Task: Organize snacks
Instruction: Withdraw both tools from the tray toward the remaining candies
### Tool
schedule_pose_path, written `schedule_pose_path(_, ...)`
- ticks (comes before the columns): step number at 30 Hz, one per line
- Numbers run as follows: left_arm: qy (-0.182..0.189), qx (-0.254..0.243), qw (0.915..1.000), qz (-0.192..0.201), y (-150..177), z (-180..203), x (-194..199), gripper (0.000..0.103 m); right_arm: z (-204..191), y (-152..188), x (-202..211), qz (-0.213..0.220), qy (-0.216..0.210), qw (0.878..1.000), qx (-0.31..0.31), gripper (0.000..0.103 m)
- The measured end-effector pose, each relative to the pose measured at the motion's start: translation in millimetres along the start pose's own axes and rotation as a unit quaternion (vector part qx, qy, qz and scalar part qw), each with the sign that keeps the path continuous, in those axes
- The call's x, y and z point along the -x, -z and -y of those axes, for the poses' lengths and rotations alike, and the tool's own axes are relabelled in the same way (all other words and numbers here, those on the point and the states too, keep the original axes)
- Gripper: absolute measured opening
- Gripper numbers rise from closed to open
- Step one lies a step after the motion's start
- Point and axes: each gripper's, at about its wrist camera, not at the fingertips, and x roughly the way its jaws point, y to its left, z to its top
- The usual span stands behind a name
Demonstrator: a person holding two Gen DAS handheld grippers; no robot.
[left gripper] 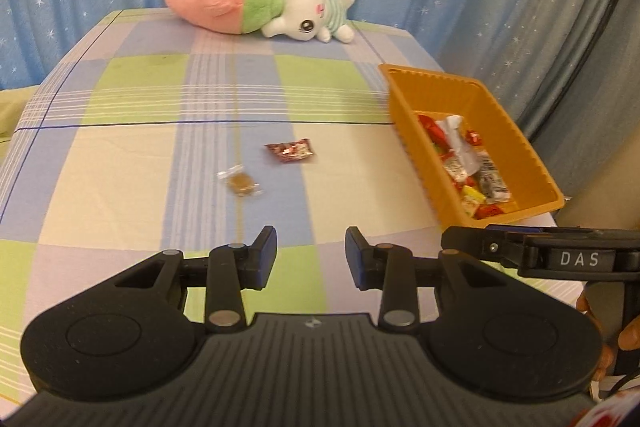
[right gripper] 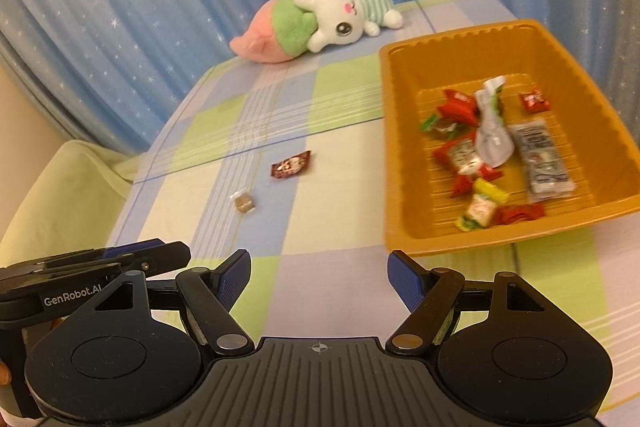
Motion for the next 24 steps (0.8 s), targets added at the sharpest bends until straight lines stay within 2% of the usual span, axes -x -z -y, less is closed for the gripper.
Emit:
schedule_pose_path(13, -0.003, -0.017, 0.9994, -0.03, -9, -50, -32, 0.034, -29, -1, -47, -0.012, 0.015, 1.0, -0.013, 0.075)
schedule_pose_path(19, -0.007, -0.035, 0.9987, -0.036, -13, -62, -50, 0.04, -33, -3, -63, -0.014, 0.031, 0.999, -0.017, 0.075)
schedule_pose_path(24, -0.009, -0.052, 0.9977, -0.042, -16, -67, -65, 0.04, -33, -7, -75, -0.017, 0.043, 0.999, -0.018, 0.075)
